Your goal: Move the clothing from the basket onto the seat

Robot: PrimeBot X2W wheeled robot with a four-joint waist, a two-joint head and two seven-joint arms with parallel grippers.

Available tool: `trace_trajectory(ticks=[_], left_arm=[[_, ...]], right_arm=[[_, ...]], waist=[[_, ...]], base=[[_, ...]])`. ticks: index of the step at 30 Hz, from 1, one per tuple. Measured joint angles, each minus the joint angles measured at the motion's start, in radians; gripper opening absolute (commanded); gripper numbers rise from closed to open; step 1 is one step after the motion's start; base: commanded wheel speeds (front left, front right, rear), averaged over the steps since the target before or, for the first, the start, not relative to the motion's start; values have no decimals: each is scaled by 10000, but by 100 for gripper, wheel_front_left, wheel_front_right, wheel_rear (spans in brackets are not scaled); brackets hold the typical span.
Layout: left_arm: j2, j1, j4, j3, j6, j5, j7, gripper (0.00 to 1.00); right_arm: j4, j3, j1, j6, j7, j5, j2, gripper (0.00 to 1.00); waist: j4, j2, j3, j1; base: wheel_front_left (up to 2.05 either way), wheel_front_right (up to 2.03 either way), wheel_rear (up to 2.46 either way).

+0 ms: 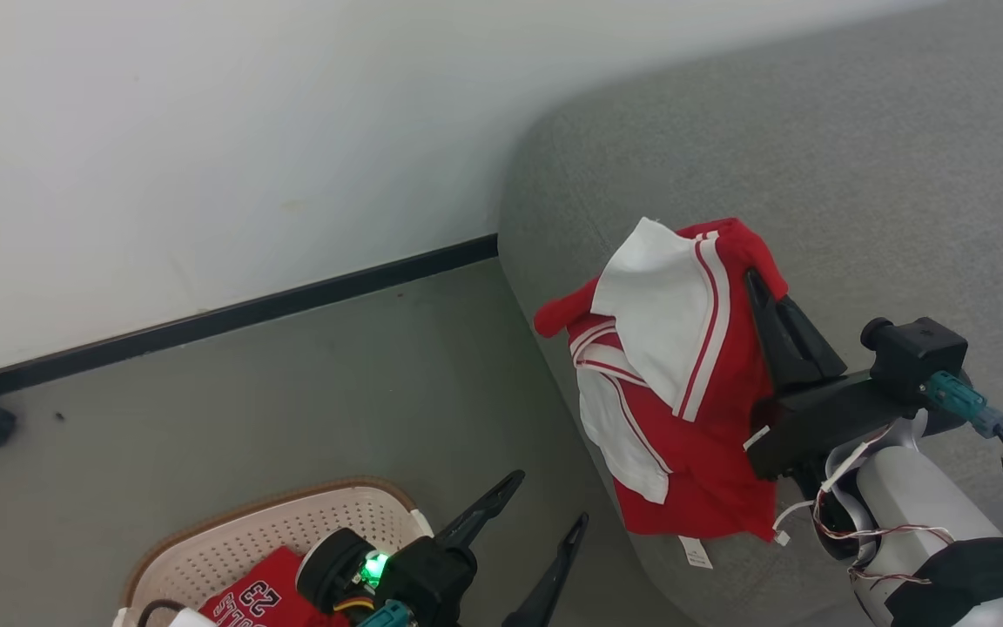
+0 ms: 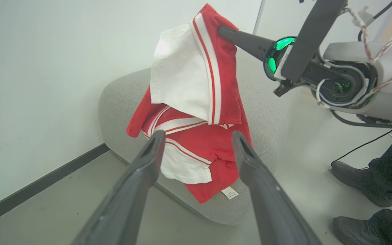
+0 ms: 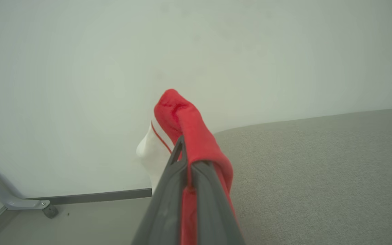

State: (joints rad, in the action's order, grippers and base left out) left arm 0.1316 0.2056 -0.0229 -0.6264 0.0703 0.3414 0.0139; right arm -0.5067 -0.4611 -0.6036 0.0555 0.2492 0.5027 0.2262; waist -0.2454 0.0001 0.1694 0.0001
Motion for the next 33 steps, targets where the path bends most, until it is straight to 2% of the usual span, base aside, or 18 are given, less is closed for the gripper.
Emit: trace_trajectory(ticks=[9,18,24,33], left_arm=[[174,443,117,27,2,-293,-176,100],[155,1058,134,-203,104,-380,-393,100],[2,1459,107,-393,196,-385,-487,100],[-102,1849,82,-625,278,-453,-491,100]], right_arm=[[217,497,-40,-38,0,29,65,0],[301,1459,-1103,-119,0,77,738,0],[-12,2077,-2278,-127,2,77,1365,0],[-516,2813,-4208,-130,8,75,2286,0]], waist=[[-683,0,647,0],[-1084,1,1403,1],[-1029,1,1805,0],[-527,1,2207,0]], base=[[0,0,0],[0,0,0],[0,0,0],[0,0,0]])
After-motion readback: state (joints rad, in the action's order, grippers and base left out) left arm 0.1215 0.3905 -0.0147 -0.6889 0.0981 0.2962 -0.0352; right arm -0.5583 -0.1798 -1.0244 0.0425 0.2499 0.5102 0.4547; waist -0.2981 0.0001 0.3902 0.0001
